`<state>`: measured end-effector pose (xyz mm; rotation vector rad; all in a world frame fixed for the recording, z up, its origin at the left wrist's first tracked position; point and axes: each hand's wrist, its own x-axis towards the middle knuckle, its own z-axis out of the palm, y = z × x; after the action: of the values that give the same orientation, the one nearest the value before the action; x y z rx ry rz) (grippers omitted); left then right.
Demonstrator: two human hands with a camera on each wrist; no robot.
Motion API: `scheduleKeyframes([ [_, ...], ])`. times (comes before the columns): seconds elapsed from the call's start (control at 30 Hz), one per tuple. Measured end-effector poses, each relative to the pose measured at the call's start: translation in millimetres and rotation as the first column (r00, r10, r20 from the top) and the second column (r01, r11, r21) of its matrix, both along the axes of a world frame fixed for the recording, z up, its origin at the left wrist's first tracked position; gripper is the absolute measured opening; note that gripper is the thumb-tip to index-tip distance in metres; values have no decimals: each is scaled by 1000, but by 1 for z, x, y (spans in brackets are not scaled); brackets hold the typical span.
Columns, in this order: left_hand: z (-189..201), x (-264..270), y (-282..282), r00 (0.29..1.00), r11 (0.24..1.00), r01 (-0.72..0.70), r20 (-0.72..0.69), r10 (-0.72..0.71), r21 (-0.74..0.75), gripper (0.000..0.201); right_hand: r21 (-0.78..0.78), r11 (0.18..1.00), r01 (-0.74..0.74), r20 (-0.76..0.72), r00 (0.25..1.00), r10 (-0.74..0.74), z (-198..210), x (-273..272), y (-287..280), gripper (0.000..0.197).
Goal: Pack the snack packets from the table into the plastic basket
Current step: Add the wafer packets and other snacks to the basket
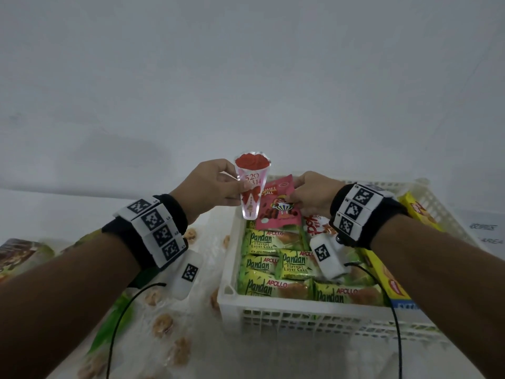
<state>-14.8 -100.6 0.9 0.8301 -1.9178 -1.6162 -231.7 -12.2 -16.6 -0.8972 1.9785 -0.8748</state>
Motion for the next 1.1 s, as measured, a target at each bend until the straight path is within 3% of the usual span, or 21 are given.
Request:
scheduleKeyframes([
  [0.07,-1,0,-1,1000,1000,-2,-12,2,10,38,-13,1000,22,74,997,-21,1,1,2,14],
  [0.17,-1,-1,0,1000,1000,3,-16,-3,12,39,12,1000,4,7,1000,-4,-1,2,5,13],
  [0.23,-1,-2,0,1000,1000,7,-7,-7,11,39,90,995,-40,-234,970,60,-2,3,6,23],
  [0.3,-1,-2,1,1000,1000,12,5,-12,7,38,182,979,-92,-492,853,172,0,4,8,29],
  [0.37,0,-3,2,1000,1000,17,19,-17,-2,38,195,974,-117,-609,764,214,3,6,10,28],
  [0.43,0,-3,2,999,1000,22,32,-22,-15,38,171,977,-130,-661,720,212,7,7,14,27],
  [0.53,0,-4,5,998,998,35,57,-32,-48,34,7,985,-174,-620,772,141,14,8,20,21],
  [0.63,-2,-7,11,997,996,34,74,-29,-79,27,-211,953,-217,-478,874,93,23,16,28,19],
  [0.73,-3,-9,16,997,993,24,79,-14,-119,25,-332,921,-204,-341,936,84,30,25,37,23],
  [0.97,-5,-10,28,995,961,49,98,-23,-274,28,-409,885,-223,-231,963,136,37,22,49,12],
  [1.1,-18,1,32,971,891,45,231,67,-451,59,-376,909,-178,-156,980,127,44,15,60,10],
])
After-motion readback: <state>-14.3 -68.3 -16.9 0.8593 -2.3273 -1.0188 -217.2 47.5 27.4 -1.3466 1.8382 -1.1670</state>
